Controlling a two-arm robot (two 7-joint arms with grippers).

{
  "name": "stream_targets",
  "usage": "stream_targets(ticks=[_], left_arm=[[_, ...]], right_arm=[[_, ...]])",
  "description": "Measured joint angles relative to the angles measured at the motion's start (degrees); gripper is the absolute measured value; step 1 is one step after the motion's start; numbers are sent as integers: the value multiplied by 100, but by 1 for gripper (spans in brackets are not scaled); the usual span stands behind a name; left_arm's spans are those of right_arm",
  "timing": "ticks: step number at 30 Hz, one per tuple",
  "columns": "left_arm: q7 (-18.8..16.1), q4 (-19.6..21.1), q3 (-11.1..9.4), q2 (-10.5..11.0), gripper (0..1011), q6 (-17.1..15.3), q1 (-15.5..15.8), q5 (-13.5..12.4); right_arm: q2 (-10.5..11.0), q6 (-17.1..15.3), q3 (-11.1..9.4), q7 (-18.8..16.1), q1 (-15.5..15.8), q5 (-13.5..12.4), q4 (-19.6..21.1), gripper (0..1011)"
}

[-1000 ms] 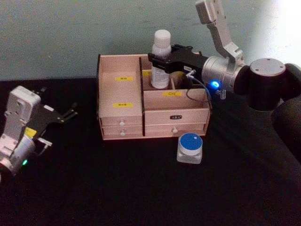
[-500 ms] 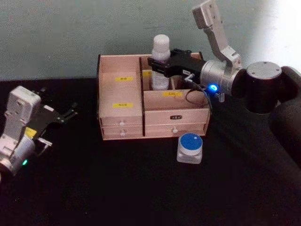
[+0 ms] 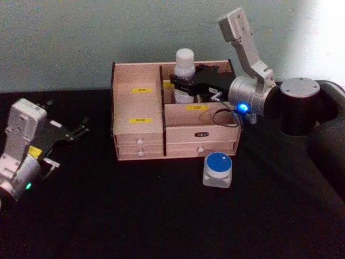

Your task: Pick up the facial cleanser and watermelon frost from the table and place them into the tiered storage box.

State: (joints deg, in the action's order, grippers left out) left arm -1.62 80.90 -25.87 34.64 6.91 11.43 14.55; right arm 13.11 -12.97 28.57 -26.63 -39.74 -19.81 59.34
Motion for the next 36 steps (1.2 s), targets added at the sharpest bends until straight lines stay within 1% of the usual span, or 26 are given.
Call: stream_targets(ticks=[21, 30, 32, 35, 36], left_arm=[[0, 0, 0, 0, 1001, 0, 0, 0], [0, 0, 0, 0, 1001, 0, 0, 0], [0, 0, 0, 0, 1001, 0, 0, 0], [0, 0, 0, 0, 1002, 0, 0, 0], [0, 0, 0, 0, 1001, 0, 0, 0]], right_arm=[[-19, 14, -34, -5, 76, 128, -62, 593], [-17, 12, -33, -4, 76, 127, -60, 593], [-17, 11, -34, -4, 76, 123, -58, 629], [-16, 11, -34, -5, 76, 118, -56, 737], [-16, 11, -33, -4, 76, 118, -56, 756]])
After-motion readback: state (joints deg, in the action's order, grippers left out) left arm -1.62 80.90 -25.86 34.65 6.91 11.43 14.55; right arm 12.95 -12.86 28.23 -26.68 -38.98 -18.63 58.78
